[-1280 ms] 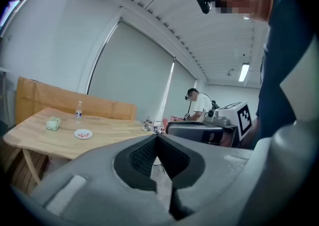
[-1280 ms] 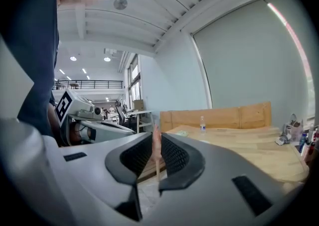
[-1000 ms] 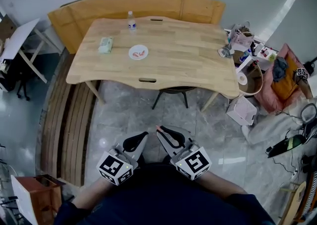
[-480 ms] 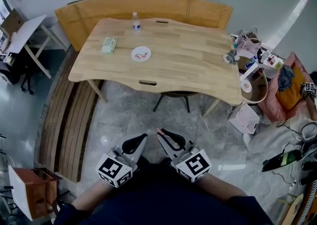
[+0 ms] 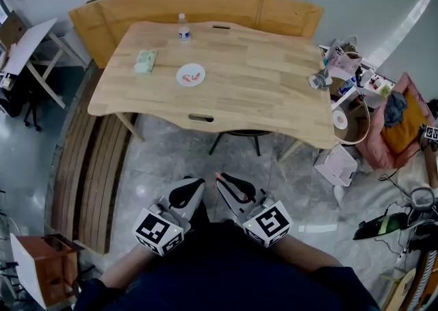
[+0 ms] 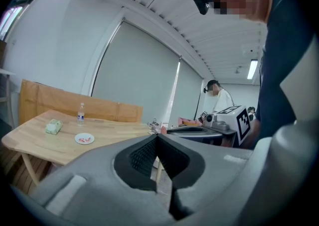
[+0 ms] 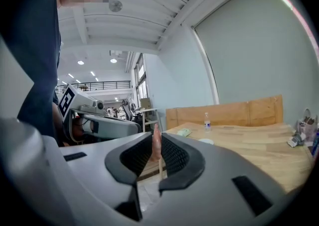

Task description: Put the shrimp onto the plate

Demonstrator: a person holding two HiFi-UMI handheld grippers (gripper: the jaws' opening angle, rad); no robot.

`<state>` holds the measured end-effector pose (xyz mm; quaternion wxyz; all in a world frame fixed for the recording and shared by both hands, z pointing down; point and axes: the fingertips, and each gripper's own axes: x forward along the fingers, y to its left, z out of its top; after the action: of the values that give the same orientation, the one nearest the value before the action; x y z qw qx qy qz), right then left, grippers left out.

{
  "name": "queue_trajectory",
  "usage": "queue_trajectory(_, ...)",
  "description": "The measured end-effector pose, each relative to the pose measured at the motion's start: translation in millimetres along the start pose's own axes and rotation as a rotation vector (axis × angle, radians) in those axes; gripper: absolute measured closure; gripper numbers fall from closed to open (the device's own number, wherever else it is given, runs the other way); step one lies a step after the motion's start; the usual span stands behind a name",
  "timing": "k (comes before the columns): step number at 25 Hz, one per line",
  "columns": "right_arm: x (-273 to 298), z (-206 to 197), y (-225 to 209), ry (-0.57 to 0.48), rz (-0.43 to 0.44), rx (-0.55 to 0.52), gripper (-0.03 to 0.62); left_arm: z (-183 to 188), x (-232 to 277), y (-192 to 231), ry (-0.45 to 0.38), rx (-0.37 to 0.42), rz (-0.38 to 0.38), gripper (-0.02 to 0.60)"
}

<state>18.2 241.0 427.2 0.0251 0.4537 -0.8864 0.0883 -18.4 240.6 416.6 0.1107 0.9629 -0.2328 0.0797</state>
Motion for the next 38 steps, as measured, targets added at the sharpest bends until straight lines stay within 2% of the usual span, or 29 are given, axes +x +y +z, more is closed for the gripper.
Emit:
queue_trajectory(12,117,27,-53,0.020,-0.051,-0.019,0.531,43,34,127,-0.026,0.039,-0.038,0.577)
queue_trajectory(15,149,35,-64,0.034,-0.058,-0.033,0.531,54,41,160,-0.028,0.028,-0.047,0.577)
queue_trajectory(23,217,52,-91,0.056,-0.095,-0.024,0.531,78,56,229,-0.030,0.037,-0.096,0.578)
queue_trajectory(29,246,60,-110,0.065,-0.111,-0.021,0.531,88,67,260,-0.028,0.034,-0.098,0.577)
queue_trajectory(38,268,67,-148,0.061,-0.021,-0.028,0.531,93,102,286,-0.018,0.009,-0.014,0.577)
